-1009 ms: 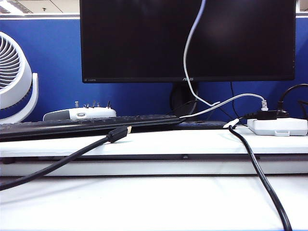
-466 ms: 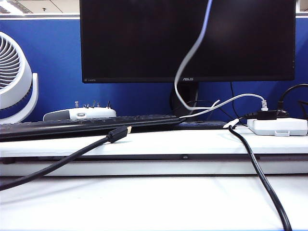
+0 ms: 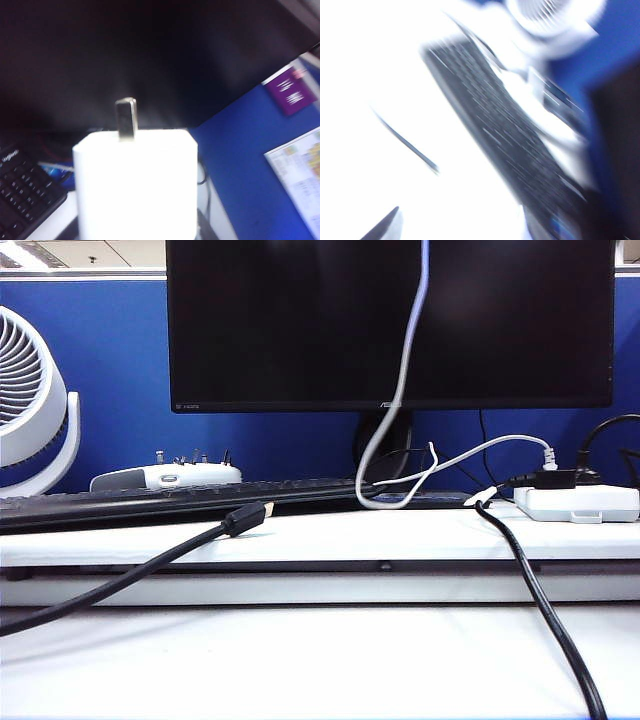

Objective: Pick up the Type-C charging cable and the charging base, insert one end of the Type-C charger into the corresponding slot on the base, and finally place the plugged-in charger back on the table.

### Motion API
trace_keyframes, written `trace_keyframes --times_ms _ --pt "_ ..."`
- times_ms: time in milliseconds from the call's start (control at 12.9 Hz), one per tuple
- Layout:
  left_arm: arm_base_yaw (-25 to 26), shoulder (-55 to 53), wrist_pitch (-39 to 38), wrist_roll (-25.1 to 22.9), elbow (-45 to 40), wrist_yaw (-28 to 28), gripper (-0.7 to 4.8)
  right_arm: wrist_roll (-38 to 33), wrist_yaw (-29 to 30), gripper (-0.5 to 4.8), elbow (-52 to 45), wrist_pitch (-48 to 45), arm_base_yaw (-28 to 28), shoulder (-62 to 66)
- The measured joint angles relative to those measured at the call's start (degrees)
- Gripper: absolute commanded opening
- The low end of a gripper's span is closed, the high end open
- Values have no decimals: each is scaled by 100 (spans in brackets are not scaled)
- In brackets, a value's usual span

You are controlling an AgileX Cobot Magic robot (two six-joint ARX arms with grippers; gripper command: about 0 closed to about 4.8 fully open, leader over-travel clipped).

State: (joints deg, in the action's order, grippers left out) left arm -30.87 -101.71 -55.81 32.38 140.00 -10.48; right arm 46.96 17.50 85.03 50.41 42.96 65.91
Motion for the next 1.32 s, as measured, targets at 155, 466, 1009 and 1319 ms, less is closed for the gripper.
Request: trace_keyframes --times_ms 155,466,1009,1319 --pt "4 -260 -63 -57 -7 -87 98 -343 717 305 0 2 11 -37" --pt "0 -629 -789 -743 0 -101 98 -522 315 304 -2 -118 -4 -337" --pt "-334 -1659 -1993 -1567 -13 125 98 -1753 -457 256 4 -1801 -350 -881" --pt "-586 -2350 -2155 -2103 -11 907 98 -2710 -1182 110 7 -2634 -531 -870"
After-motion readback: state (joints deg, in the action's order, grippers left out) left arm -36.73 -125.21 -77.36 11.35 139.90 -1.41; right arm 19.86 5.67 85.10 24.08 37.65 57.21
